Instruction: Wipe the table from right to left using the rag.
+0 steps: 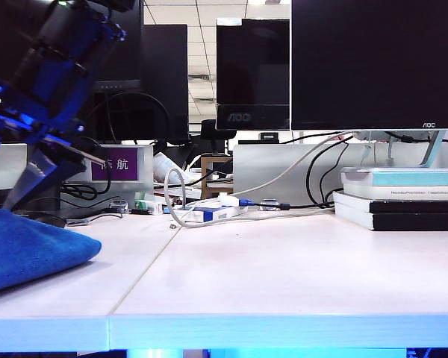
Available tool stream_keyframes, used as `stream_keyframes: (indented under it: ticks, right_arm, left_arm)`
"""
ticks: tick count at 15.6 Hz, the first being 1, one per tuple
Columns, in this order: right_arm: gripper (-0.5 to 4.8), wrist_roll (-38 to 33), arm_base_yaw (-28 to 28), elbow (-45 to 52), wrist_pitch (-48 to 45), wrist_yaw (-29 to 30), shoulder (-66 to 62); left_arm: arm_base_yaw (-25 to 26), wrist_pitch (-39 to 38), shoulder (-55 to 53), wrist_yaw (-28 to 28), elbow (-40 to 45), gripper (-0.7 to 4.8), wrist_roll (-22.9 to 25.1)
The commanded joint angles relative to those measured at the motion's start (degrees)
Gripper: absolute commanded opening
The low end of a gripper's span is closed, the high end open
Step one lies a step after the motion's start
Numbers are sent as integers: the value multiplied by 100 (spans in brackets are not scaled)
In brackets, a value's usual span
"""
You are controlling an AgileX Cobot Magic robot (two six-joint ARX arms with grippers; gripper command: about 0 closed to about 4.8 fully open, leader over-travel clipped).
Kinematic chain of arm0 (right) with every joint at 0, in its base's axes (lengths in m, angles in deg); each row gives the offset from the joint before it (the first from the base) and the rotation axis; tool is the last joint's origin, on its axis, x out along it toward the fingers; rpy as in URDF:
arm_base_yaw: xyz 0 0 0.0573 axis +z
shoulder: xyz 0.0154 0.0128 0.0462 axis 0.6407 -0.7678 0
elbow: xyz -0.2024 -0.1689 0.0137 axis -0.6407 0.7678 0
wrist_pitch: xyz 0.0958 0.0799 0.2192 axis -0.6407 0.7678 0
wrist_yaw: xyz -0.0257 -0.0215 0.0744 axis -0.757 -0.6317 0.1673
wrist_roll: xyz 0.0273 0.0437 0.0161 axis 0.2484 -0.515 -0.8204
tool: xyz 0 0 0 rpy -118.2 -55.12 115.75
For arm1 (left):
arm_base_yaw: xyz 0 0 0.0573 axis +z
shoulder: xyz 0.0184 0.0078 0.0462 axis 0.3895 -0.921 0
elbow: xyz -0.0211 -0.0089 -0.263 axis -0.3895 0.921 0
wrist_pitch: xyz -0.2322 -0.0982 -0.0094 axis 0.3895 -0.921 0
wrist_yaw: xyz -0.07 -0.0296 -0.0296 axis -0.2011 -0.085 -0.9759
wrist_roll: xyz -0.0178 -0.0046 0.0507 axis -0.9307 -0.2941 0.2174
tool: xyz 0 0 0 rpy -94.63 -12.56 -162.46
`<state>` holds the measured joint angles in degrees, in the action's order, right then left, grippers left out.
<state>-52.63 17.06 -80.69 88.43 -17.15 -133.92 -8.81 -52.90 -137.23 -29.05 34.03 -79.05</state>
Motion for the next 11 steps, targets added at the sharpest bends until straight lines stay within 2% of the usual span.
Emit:
stream_keyframes:
  ticks: [1, 3, 5, 6, 8, 9, 10, 11]
  right_arm:
    - [207, 22, 17, -13, -28, 22, 76]
    - [212, 22, 17, -13, -22, 37, 76]
    - [214, 24, 15, -13, 24, 33, 79]
    - [248, 22, 13, -15, 46, 35, 81]
    - [385, 42, 13, -15, 92, 35, 81]
    - [384, 44, 13, -15, 101, 35, 81]
    - [320, 44, 13, -15, 101, 33, 81]
    - [223, 44, 13, -15, 107, 33, 81]
  left_arm:
    - [103, 505, 7, -297, 380, -6, 109]
    - [103, 1016, -74, -981, 761, -6, 190]
    - [103, 1088, -293, -994, 931, -5, 221]
    - [103, 1108, -367, -988, 946, -5, 282]
    - [103, 1318, -527, -997, 946, -5, 341]
    - [103, 1412, -584, -1001, 946, -5, 337]
    - [103, 1438, -621, -997, 946, -5, 341]
    - [103, 1456, -649, -994, 946, -6, 343]
